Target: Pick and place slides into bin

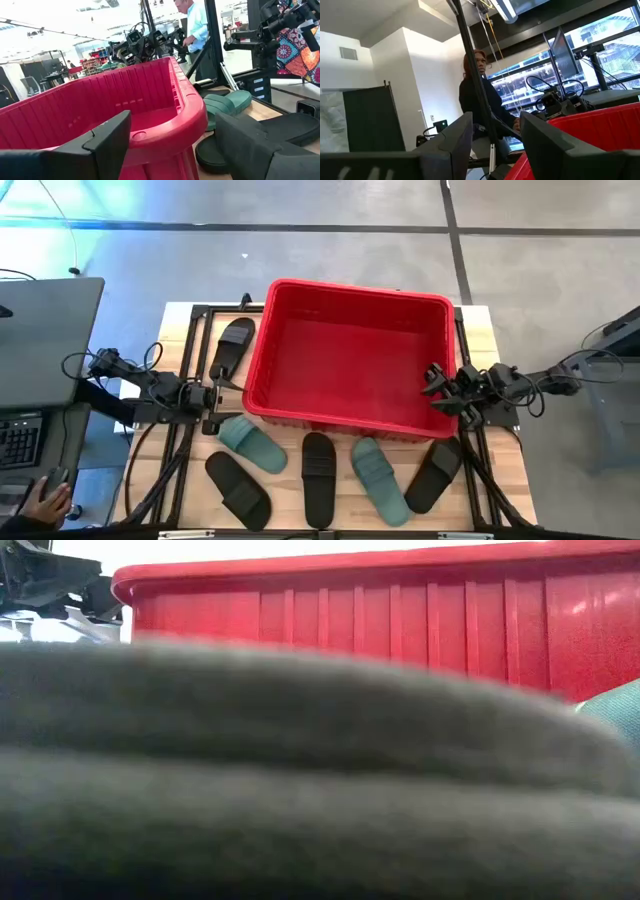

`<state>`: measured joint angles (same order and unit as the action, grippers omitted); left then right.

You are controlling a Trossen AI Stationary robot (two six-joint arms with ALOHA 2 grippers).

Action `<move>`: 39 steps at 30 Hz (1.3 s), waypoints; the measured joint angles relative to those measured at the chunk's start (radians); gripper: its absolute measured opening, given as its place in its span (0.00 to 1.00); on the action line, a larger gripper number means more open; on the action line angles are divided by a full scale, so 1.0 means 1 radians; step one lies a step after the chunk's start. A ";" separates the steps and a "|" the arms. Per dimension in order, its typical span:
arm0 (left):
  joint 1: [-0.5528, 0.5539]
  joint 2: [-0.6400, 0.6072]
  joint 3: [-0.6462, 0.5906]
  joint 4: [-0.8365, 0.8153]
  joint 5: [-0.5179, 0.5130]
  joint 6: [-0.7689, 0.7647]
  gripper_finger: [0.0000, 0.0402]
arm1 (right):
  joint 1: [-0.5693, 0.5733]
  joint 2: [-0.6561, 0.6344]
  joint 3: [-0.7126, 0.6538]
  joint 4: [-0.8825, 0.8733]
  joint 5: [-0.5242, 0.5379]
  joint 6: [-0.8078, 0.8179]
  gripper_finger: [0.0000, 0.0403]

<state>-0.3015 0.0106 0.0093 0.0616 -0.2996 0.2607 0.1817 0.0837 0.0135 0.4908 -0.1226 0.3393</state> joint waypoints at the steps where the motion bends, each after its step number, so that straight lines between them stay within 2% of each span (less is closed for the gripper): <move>1: 0.000 0.000 0.000 0.000 0.000 0.000 0.67 | 0.000 0.000 0.000 0.000 0.000 0.000 0.39; 39: 0.000 0.000 0.000 0.000 0.000 0.000 0.67 | 0.000 0.000 0.000 0.000 0.000 0.000 0.37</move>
<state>-0.3012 0.0105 0.0090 0.0616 -0.2999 0.2607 0.1818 0.0834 0.0135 0.4911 -0.1226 0.3393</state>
